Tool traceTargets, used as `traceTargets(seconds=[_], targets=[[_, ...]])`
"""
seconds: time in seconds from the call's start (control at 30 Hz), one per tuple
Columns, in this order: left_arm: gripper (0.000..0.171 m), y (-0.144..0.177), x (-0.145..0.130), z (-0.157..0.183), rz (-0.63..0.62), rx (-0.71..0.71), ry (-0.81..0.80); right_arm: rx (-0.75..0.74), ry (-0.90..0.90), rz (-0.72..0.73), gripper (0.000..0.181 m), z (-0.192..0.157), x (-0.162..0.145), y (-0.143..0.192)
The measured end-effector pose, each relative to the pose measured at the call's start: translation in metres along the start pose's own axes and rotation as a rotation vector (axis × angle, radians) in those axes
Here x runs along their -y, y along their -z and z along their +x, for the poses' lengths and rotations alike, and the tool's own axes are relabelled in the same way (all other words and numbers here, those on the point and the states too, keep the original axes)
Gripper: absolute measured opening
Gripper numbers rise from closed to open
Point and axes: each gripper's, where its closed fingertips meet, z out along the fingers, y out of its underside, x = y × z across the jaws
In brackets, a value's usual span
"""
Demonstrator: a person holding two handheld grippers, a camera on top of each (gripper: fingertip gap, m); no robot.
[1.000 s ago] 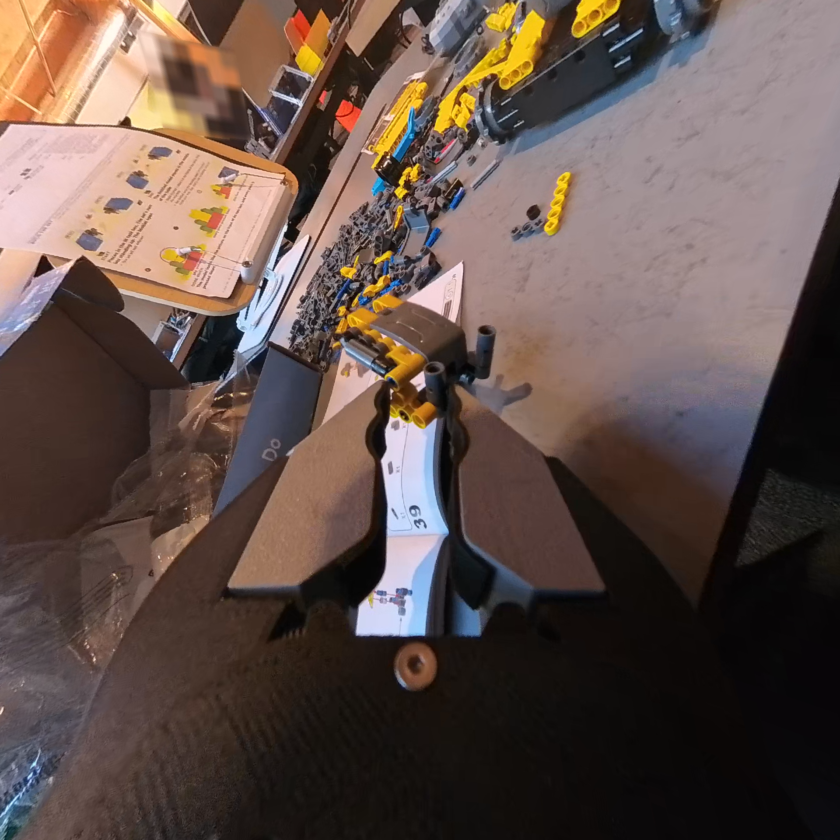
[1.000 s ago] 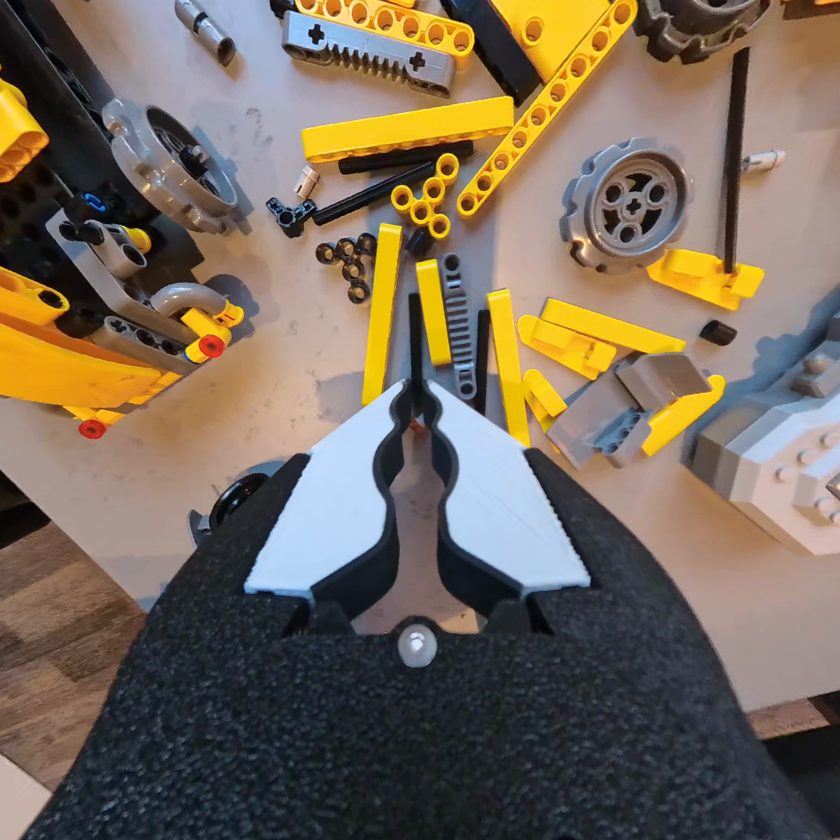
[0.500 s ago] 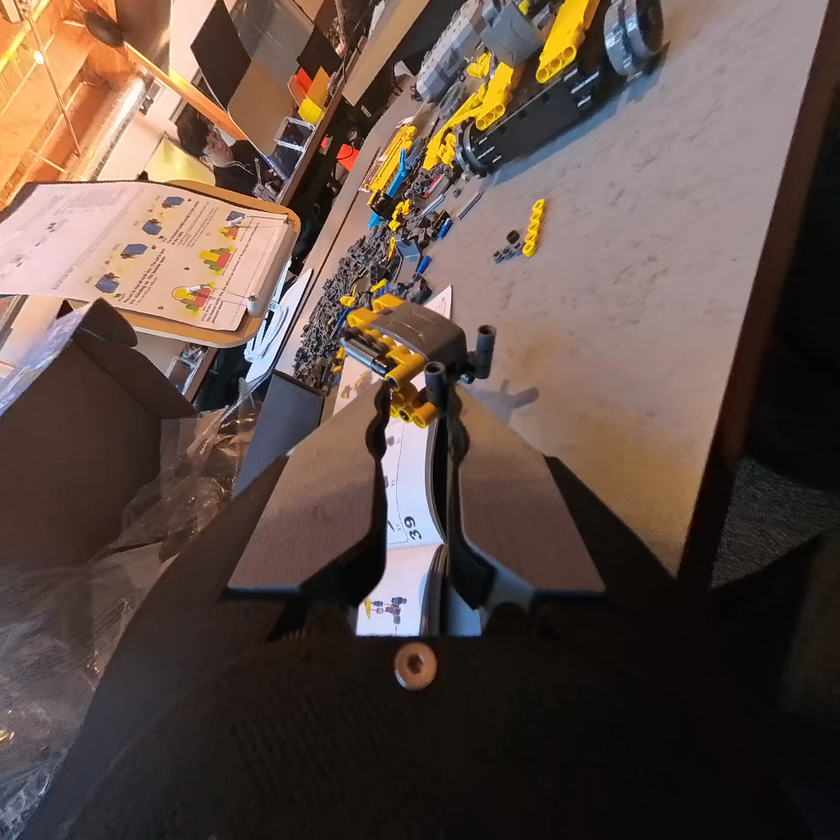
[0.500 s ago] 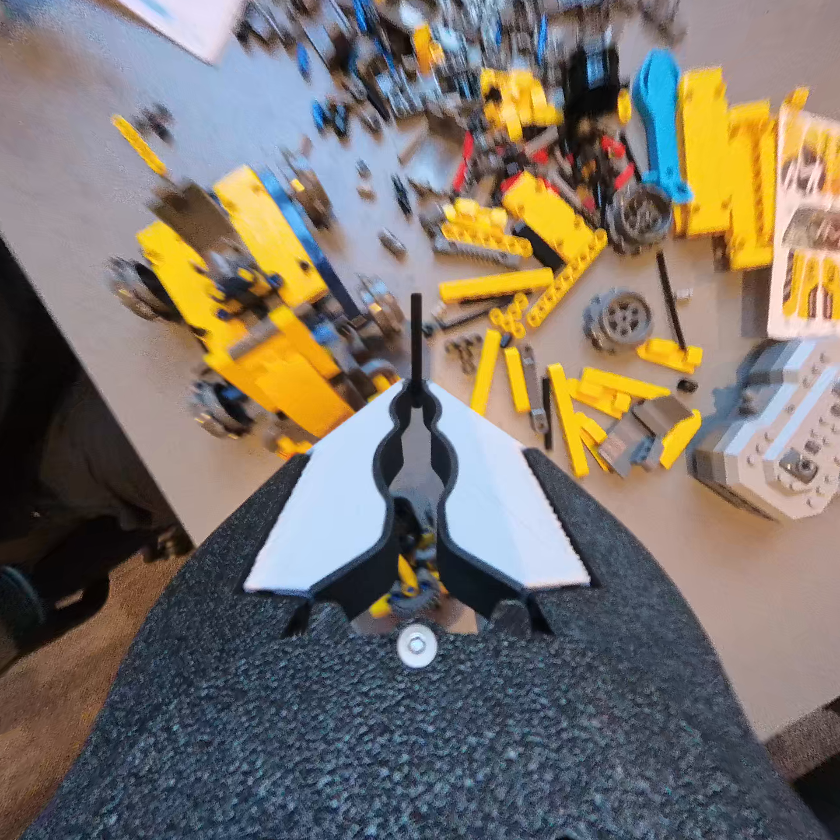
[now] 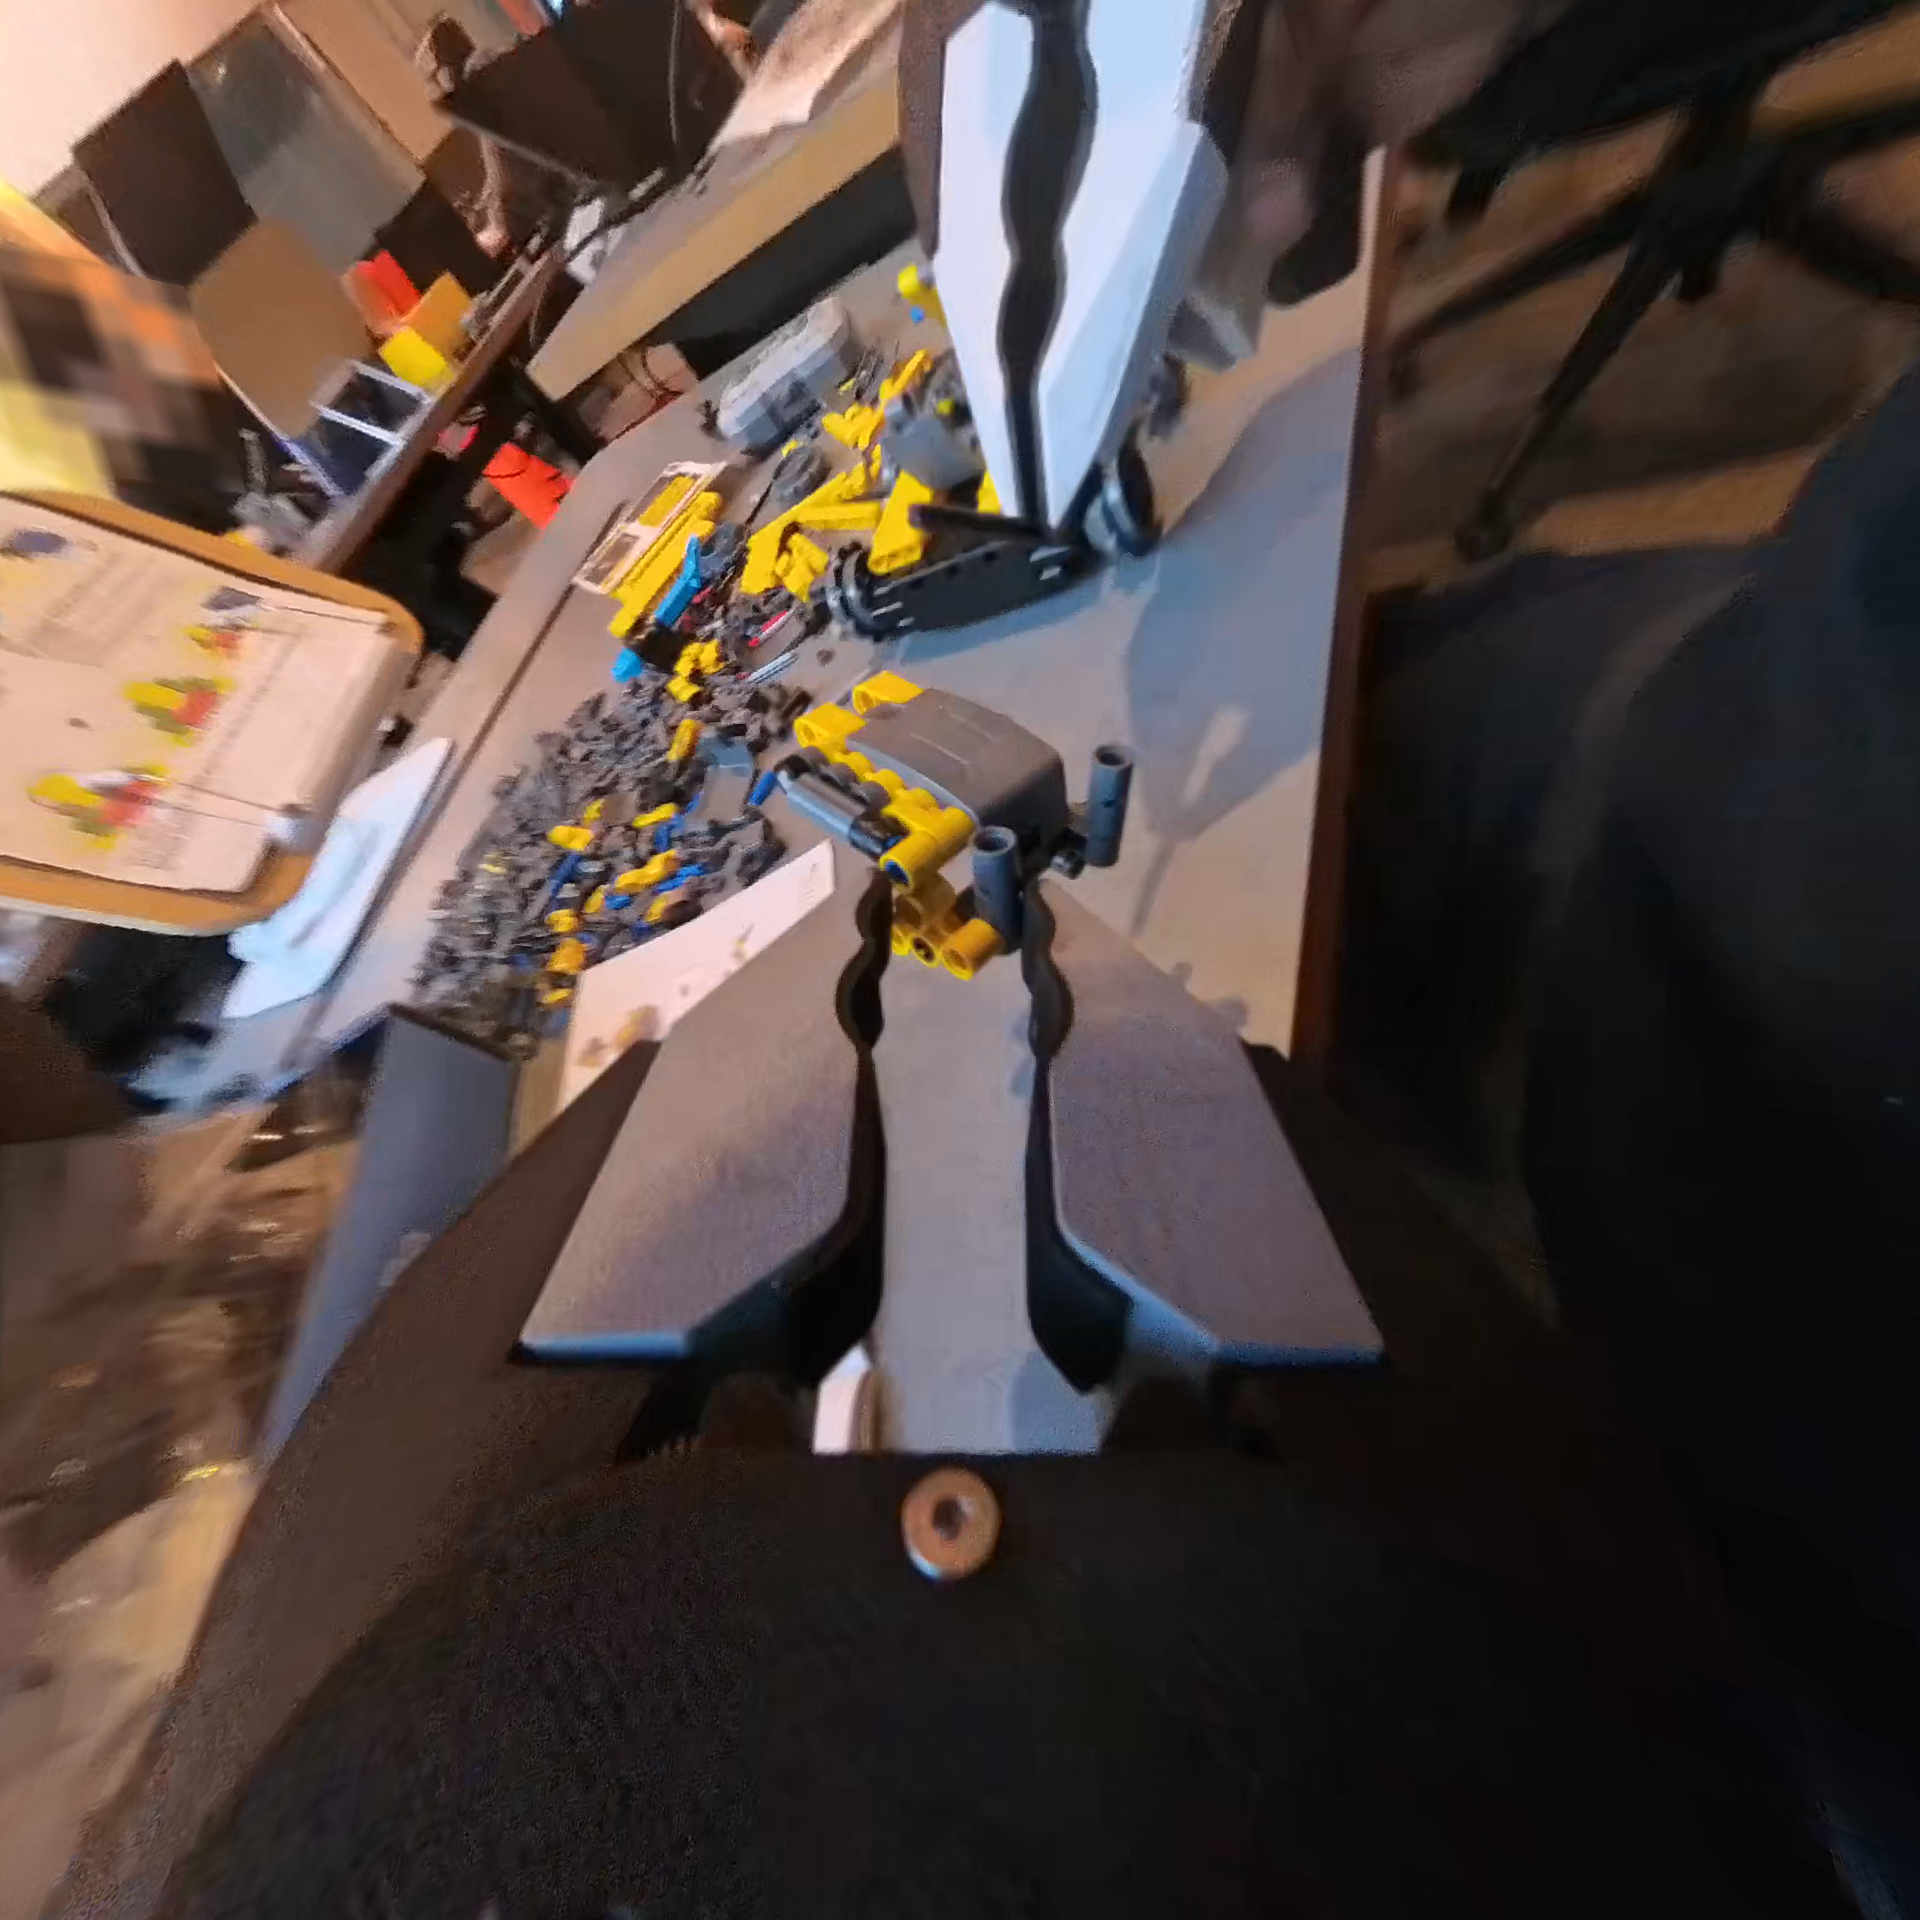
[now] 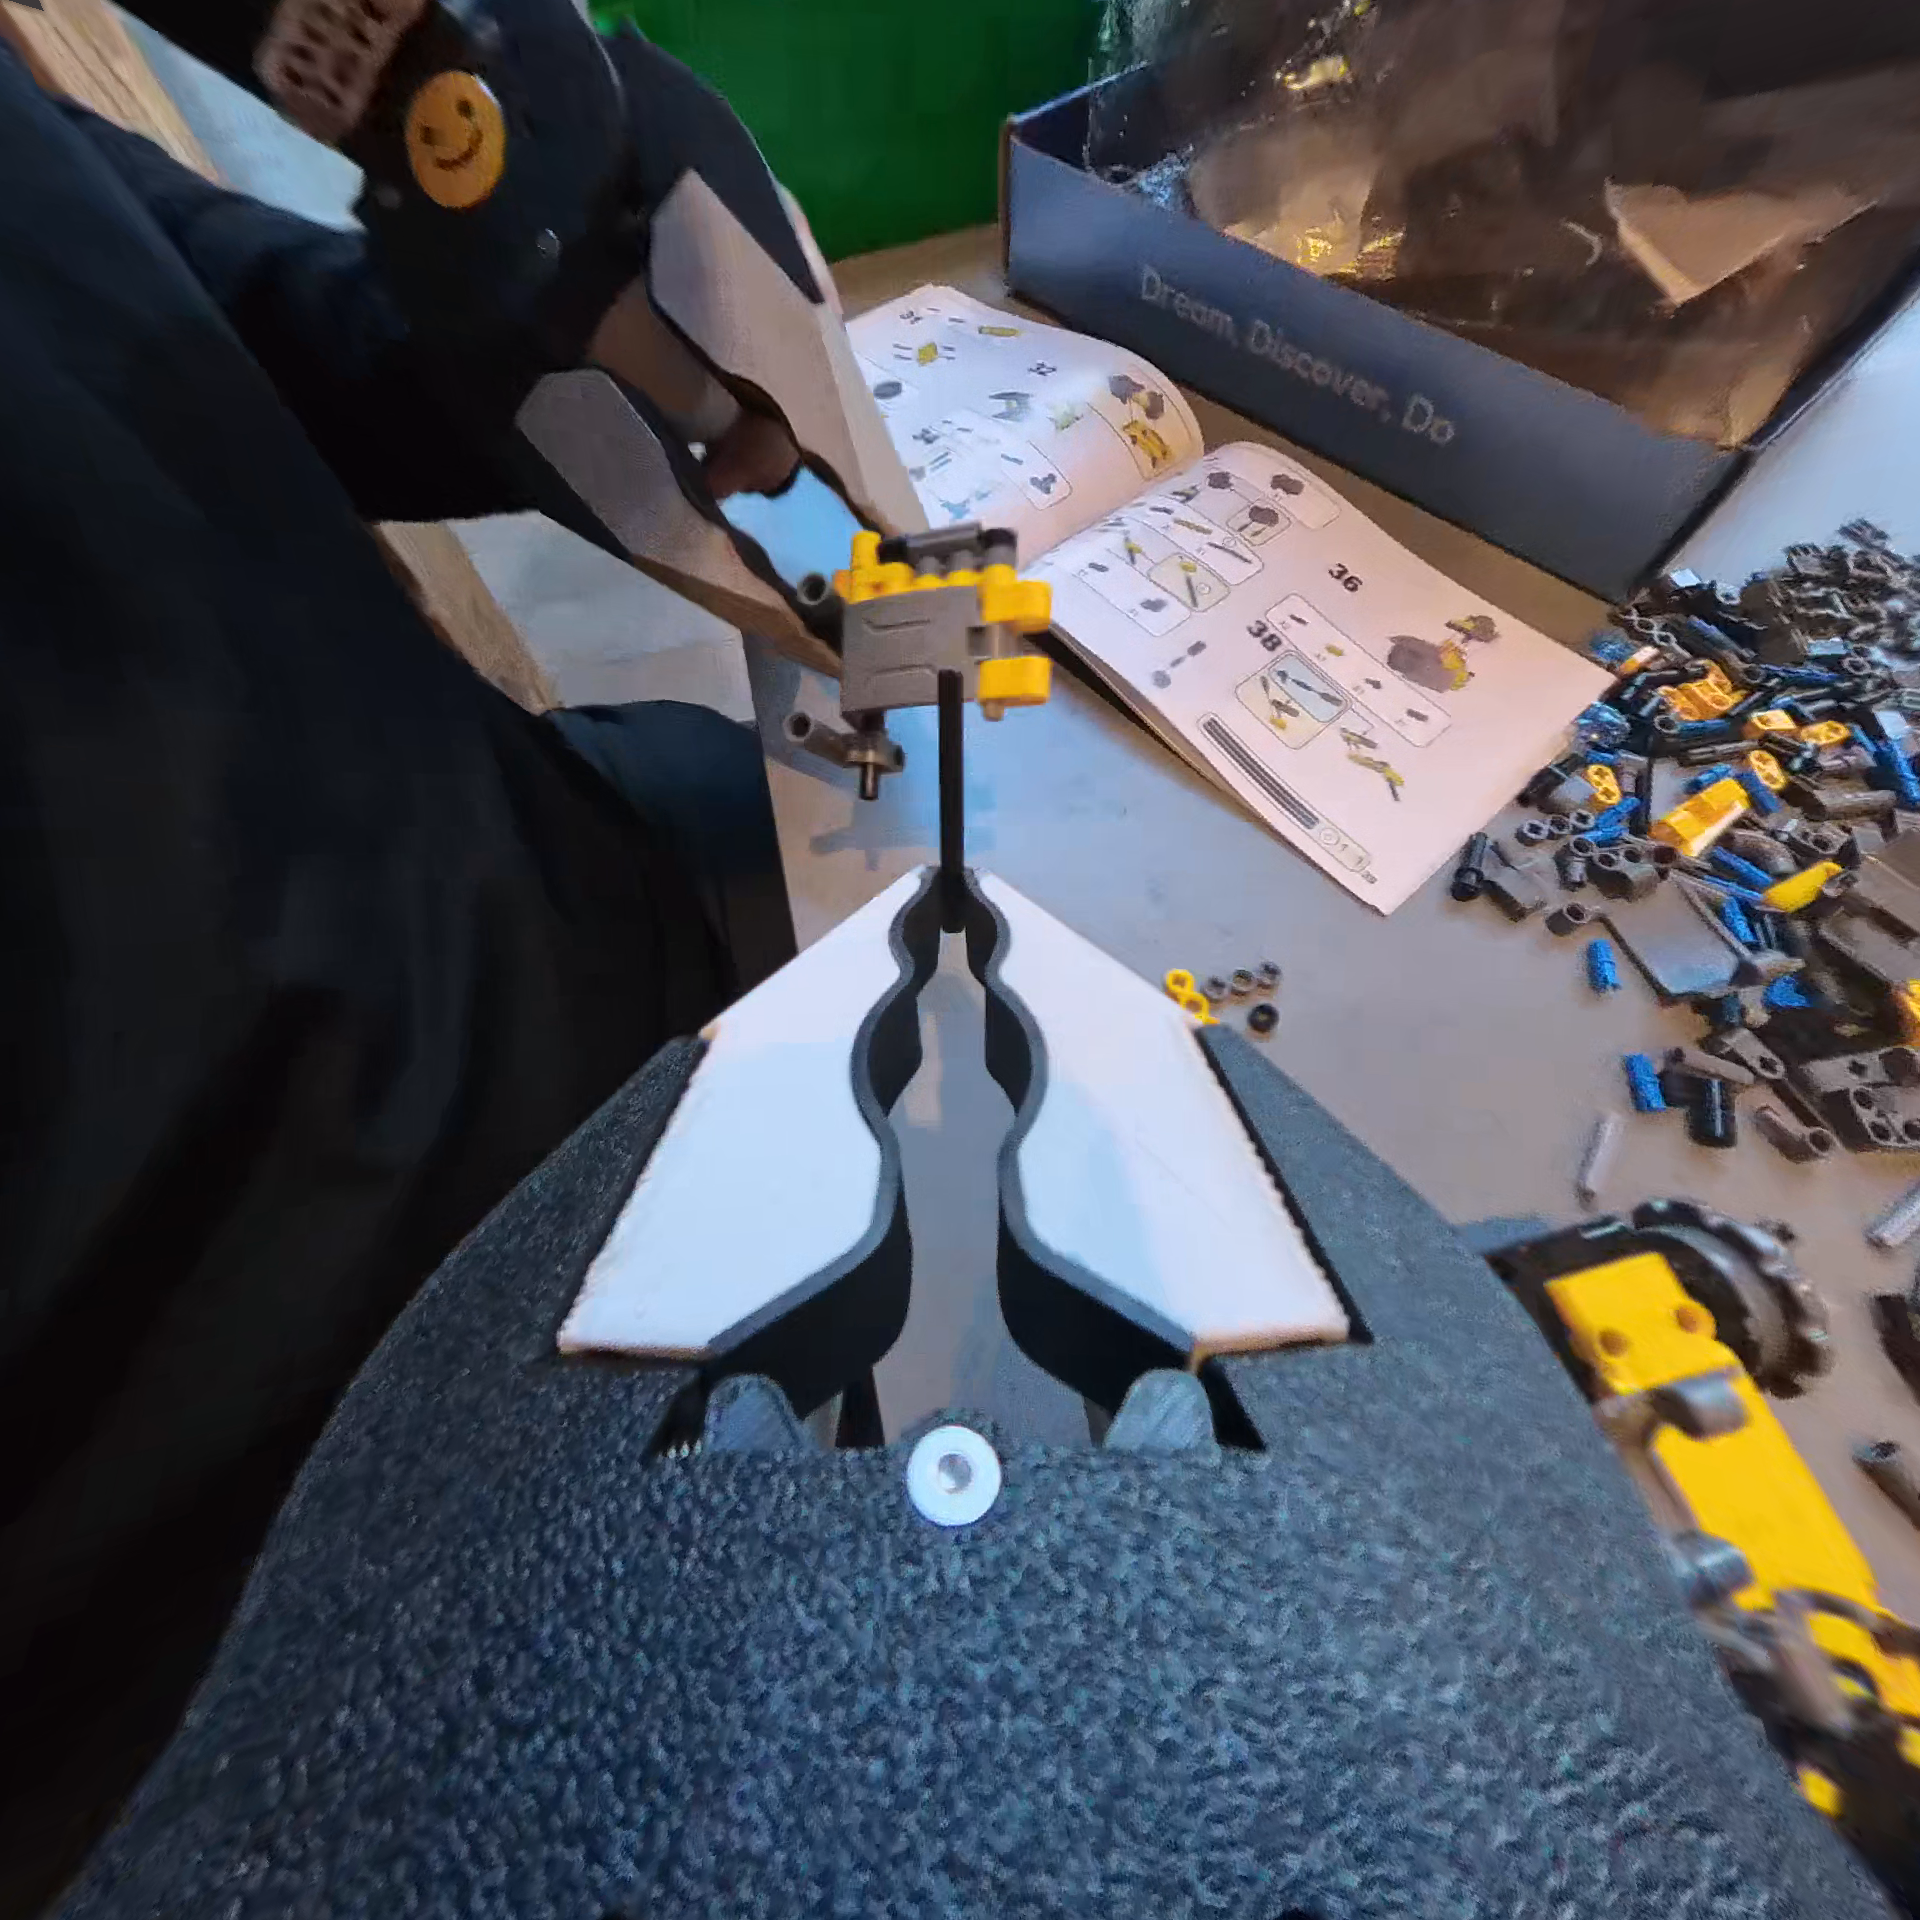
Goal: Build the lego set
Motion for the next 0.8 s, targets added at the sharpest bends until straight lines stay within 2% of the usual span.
traceTargets(seconds=[0.13,0.2,0.4,0.5,0.8], targets=[[0.023,-0.006,0.003,0.010,-0.102,0.047,-0.265,-0.083,0.070,0.105,0.003,-0.004,0.001,-0.004],[0.023,-0.011,0.004,0.014,-0.142,0.056,-0.346,-0.096,0.075,0.139,0.003,-0.003,0.002,-0.005],[0.024,-0.018,0.007,0.006,-0.231,0.116,-0.451,-0.176,0.098,0.130,0.003,0.009,-0.005,-0.012],[0.024,-0.020,0.005,0.002,-0.281,0.143,-0.452,-0.218,0.119,0.137,0.003,0.011,-0.003,-0.013],[0.024,-0.027,0.003,0.007,-0.292,0.167,-0.484,-0.254,0.122,0.143,0.003,0.016,-0.002,-0.018]])
